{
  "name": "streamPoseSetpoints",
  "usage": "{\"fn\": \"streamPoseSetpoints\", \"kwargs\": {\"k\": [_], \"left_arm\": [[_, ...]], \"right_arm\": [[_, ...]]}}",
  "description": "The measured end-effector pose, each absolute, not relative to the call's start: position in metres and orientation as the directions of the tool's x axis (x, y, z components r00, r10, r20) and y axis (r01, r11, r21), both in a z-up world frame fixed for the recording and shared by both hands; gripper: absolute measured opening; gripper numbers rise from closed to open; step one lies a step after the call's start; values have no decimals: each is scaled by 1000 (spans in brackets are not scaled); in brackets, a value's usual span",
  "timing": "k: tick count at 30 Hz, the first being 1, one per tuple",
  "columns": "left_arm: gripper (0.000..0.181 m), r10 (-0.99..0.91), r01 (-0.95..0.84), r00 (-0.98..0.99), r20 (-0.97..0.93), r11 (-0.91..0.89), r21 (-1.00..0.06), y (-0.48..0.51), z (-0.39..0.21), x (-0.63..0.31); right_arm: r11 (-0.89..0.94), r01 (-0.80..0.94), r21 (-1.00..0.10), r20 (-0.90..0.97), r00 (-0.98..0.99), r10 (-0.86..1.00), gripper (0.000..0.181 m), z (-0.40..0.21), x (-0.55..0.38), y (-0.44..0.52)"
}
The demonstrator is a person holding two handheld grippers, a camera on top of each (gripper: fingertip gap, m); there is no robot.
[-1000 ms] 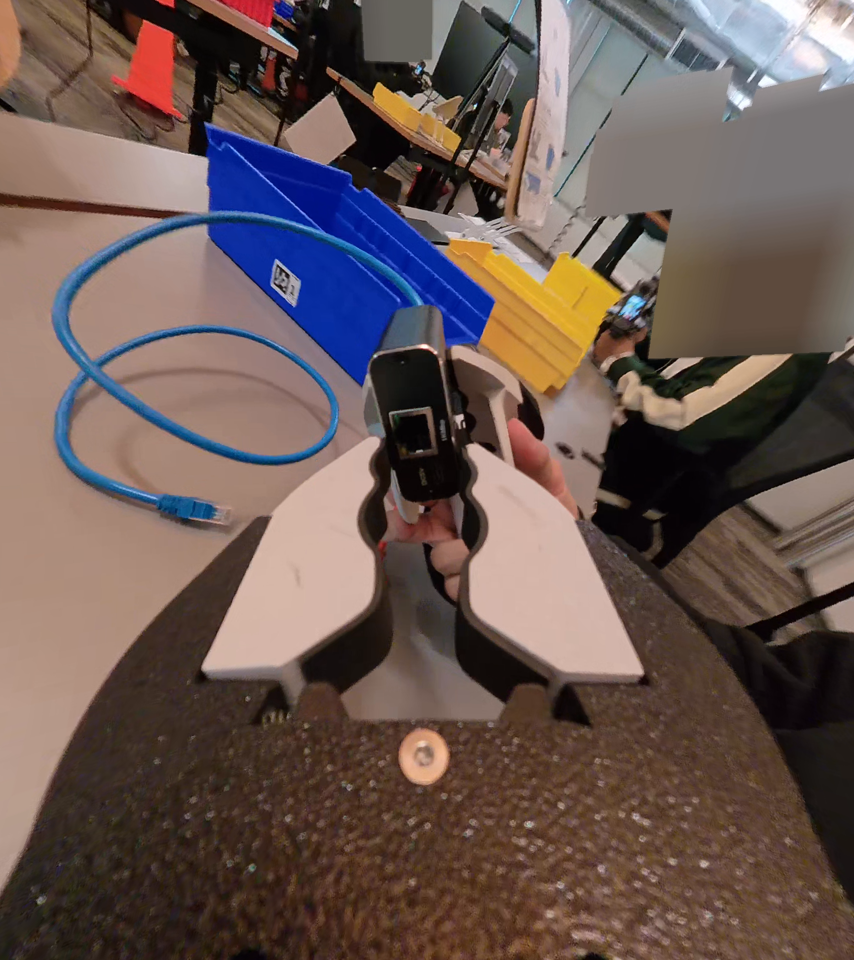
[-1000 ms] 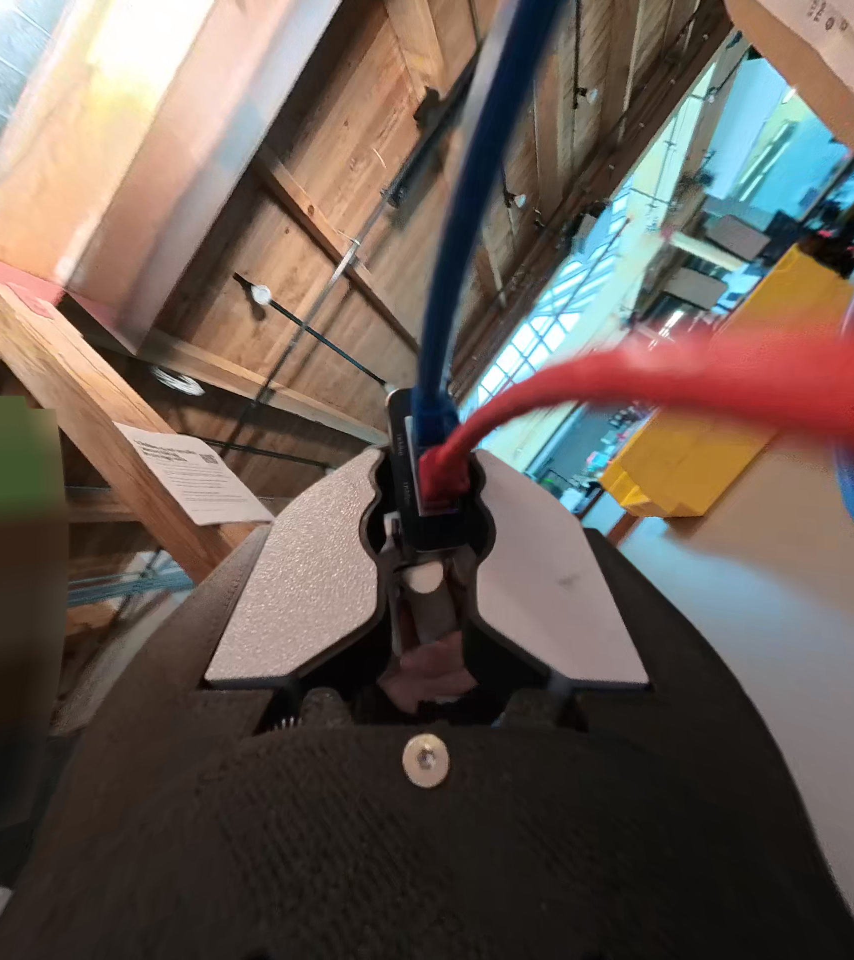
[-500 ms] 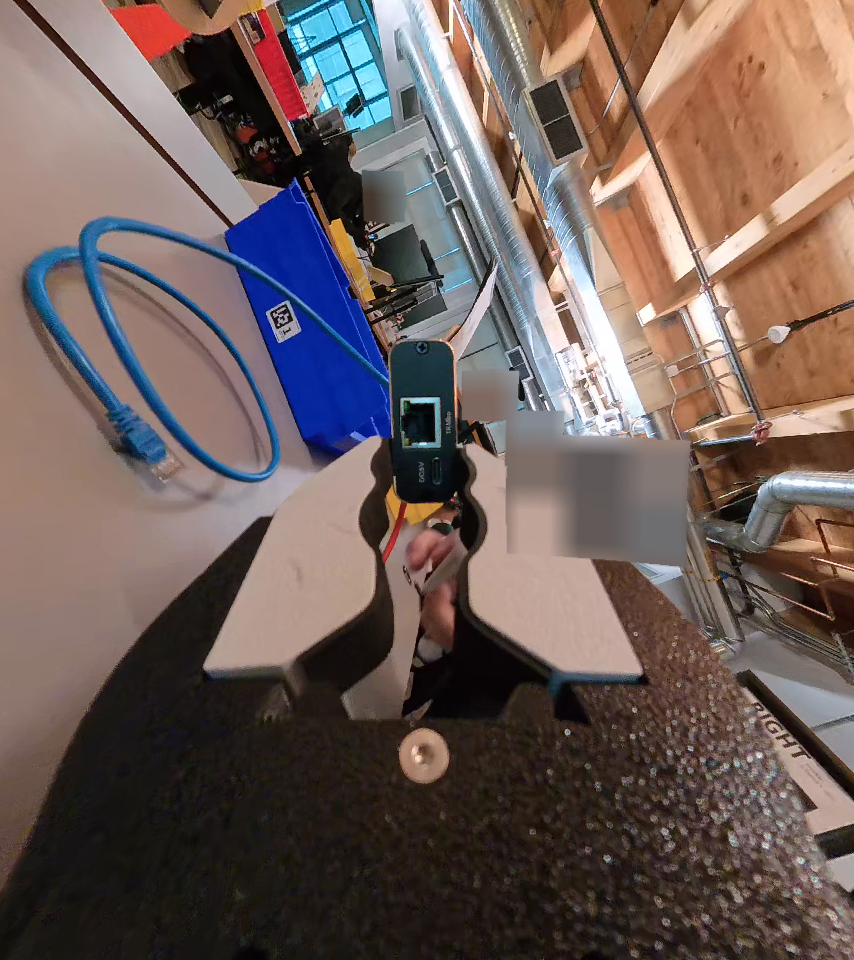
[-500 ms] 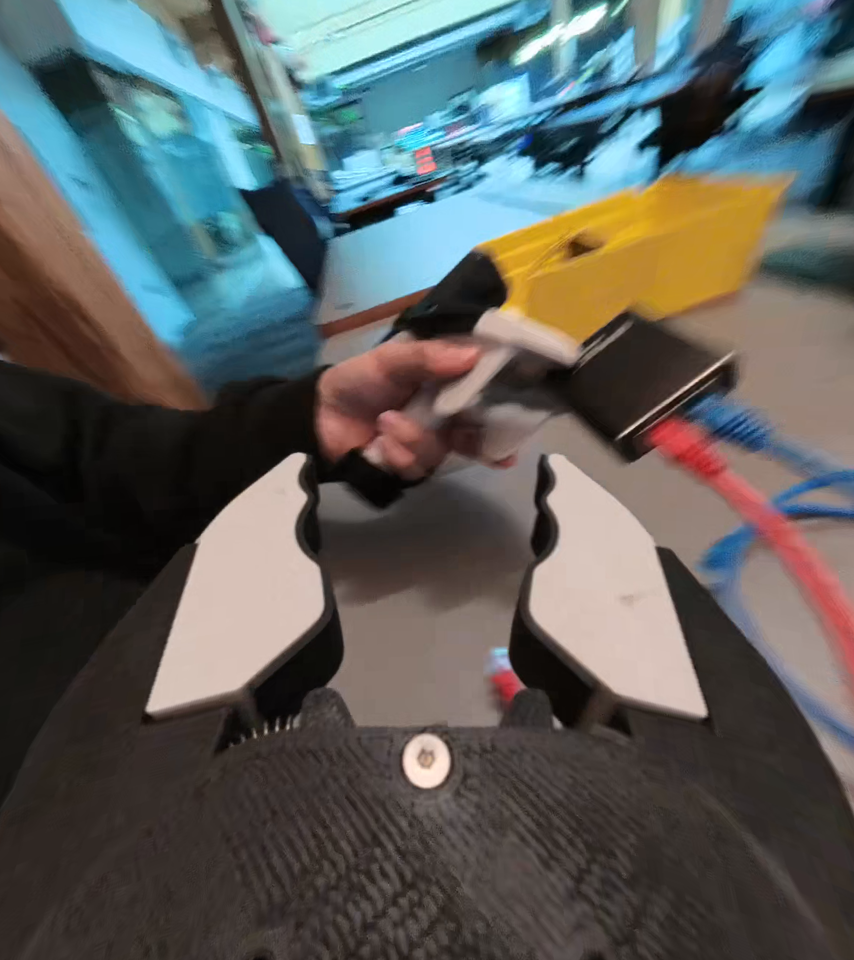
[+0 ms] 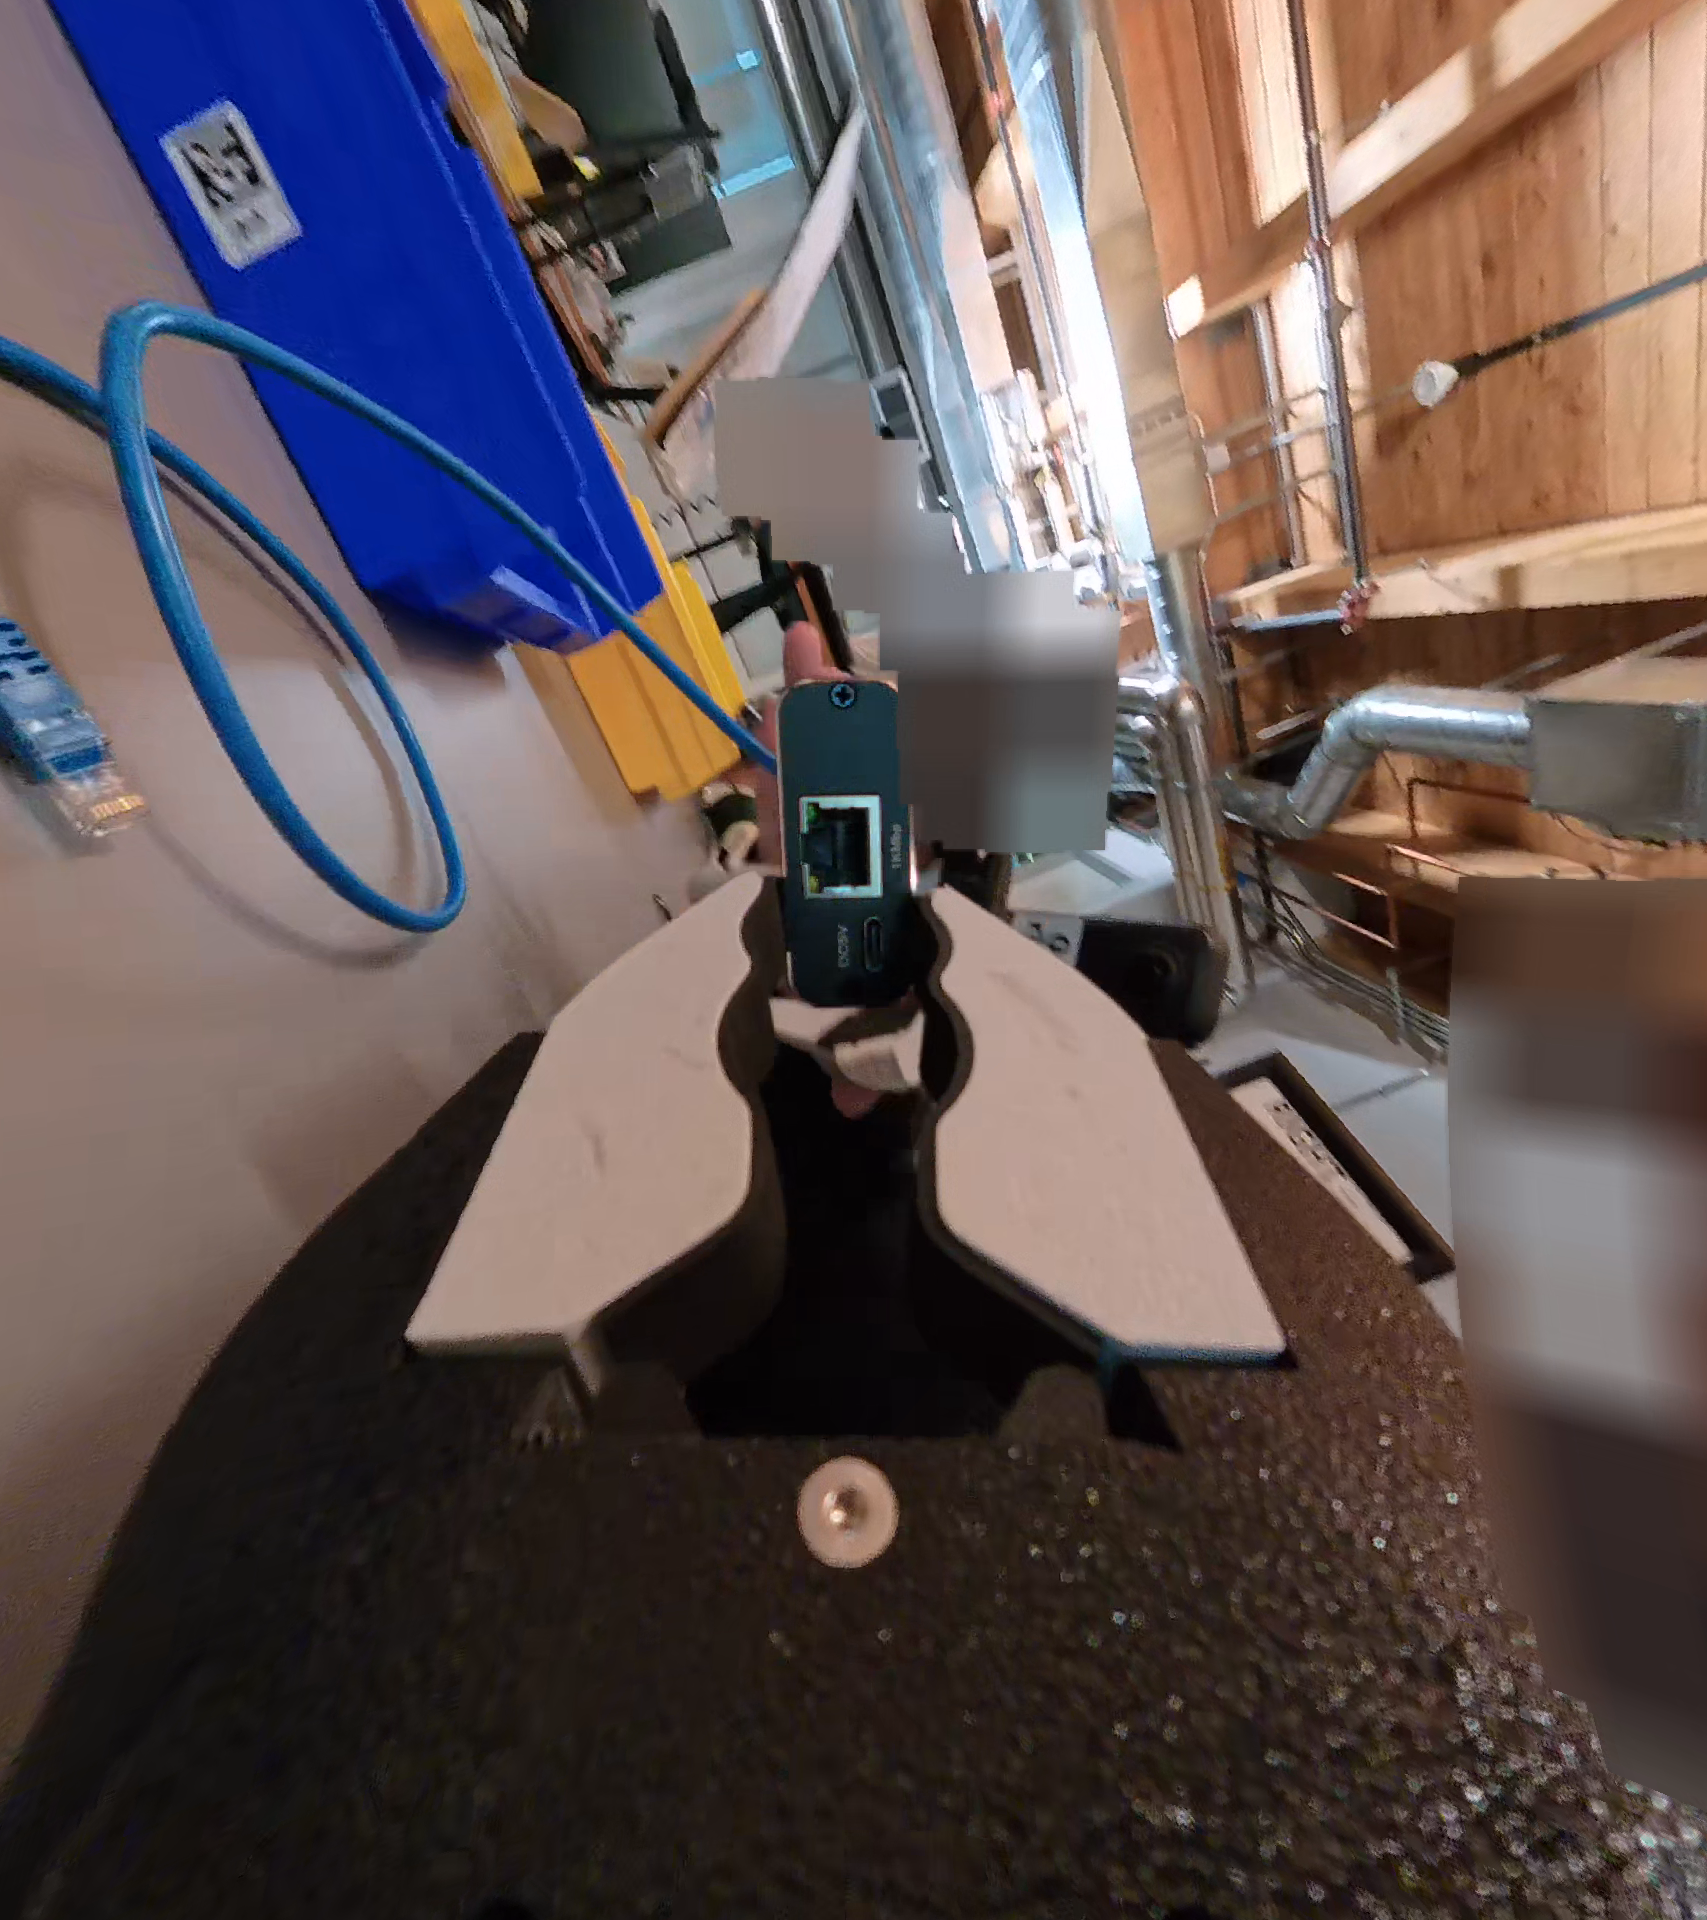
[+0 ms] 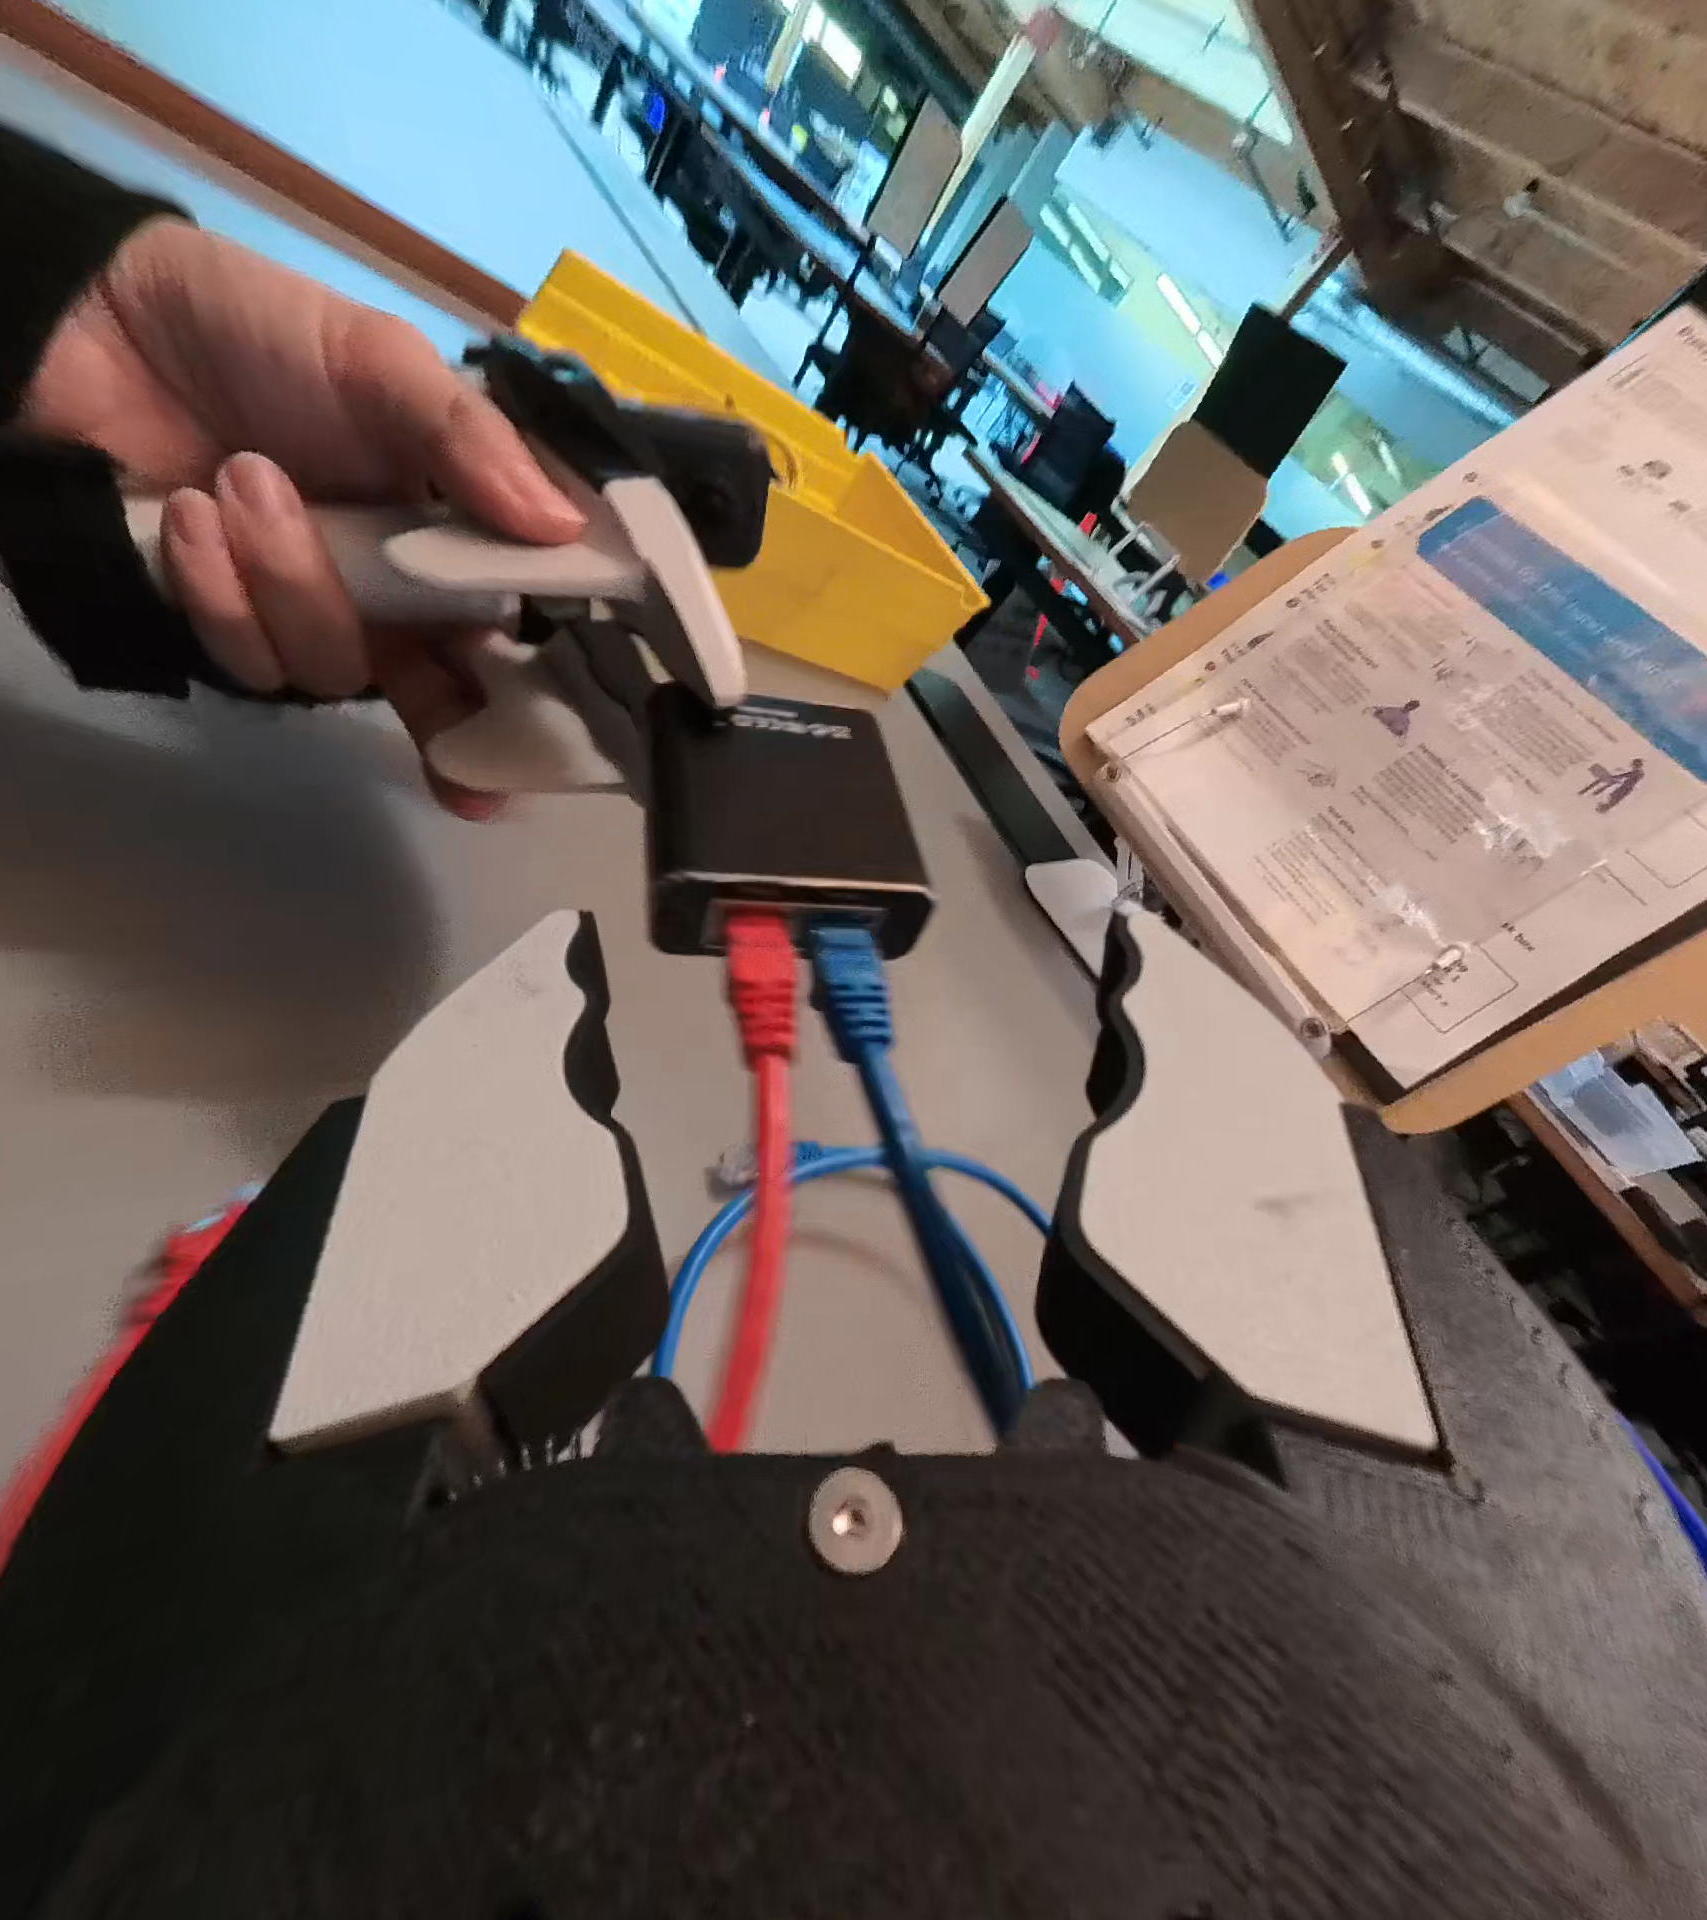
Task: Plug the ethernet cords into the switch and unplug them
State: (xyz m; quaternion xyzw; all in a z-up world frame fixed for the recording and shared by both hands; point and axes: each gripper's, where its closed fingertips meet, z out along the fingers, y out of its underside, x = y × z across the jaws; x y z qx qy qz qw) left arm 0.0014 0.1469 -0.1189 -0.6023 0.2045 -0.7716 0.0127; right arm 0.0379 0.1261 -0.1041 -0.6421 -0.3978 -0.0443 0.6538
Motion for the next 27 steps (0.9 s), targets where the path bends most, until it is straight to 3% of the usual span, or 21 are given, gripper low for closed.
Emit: {"fn": "streamPoseSetpoints", "kwargs": {"k": [6, 12, 22, 27], "left_arm": [[23, -214, -294, -365, 906, -897, -331, 131, -114, -5], [23, -161, -321, -381, 910, -901, -293, 132, -119, -7], [23, -150, -322, -373, 916, -905, -279, 128, -116, -8], [23, -189, -288, -342, 920, -911, -294, 135, -123, -8]], "right_arm": [[200, 456, -867, 482, 670, 564, 87, -110, 26, 119], [201, 388, -899, 426, 674, 604, 63, -122, 14, 128], [310, 192, -931, 354, 682, 640, 62, -110, 3, 126], [262, 213, -941, 334, 694, 637, 62, -125, 3, 136]]}}
